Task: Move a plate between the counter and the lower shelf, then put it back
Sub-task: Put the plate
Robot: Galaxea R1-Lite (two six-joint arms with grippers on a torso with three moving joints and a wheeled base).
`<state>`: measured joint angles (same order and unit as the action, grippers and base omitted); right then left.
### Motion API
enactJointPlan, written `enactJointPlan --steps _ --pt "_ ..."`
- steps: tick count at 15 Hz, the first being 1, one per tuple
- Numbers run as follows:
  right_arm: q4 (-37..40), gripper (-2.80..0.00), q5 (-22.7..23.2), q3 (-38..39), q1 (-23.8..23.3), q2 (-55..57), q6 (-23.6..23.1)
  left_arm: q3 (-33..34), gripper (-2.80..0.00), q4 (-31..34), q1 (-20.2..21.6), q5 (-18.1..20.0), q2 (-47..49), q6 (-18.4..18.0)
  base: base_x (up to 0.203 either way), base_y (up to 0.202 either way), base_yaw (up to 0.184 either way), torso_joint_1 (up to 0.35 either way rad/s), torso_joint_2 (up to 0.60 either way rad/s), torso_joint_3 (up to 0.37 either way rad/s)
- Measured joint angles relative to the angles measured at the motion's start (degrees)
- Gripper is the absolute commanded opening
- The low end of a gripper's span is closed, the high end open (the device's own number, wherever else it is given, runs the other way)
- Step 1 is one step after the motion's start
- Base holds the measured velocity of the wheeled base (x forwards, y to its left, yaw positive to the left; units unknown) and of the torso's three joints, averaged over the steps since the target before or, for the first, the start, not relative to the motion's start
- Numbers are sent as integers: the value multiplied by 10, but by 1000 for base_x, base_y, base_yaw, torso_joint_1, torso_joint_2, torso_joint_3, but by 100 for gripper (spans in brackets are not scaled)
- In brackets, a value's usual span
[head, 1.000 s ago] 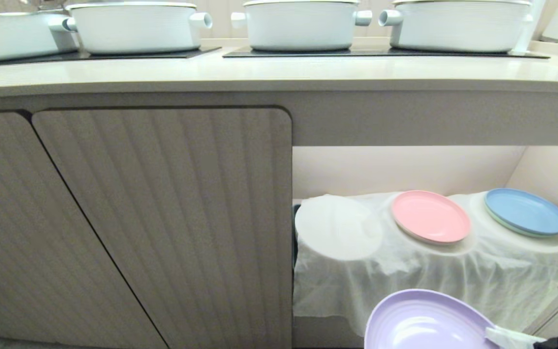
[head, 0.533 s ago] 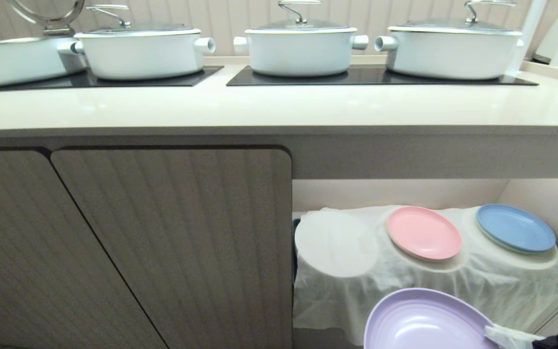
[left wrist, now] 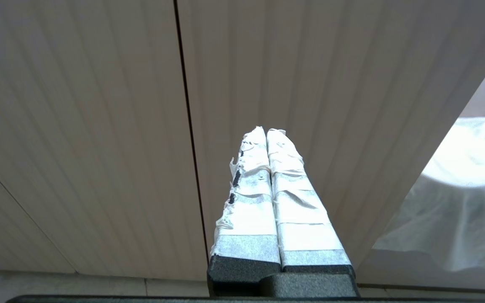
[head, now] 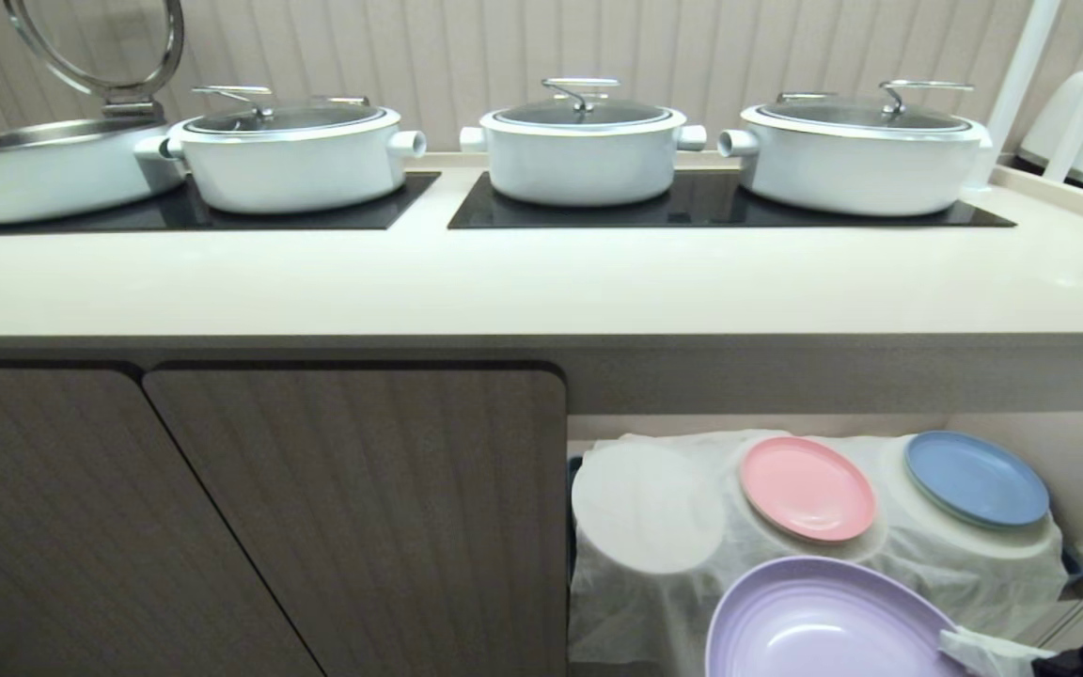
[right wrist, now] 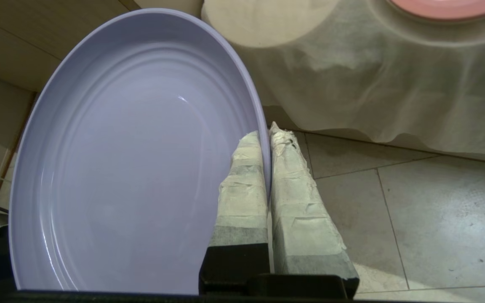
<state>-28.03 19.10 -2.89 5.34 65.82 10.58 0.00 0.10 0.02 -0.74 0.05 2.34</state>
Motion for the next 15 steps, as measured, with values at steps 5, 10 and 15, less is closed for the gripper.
enactJointPlan --steps 5,10,15 --pt "0 -280 1 -1 1 0 1 0 -280 0 0 0 0 0 0 0 0 227 -506 -280" --pt "0 -280 1 -2 1 0 2 0 -280 0 0 0 0 0 0 0 0 249 -541 -284" --pt "-1 -280 1 -3 1 0 2 0 -280 0 0 0 0 0 0 0 0 273 -588 -313"
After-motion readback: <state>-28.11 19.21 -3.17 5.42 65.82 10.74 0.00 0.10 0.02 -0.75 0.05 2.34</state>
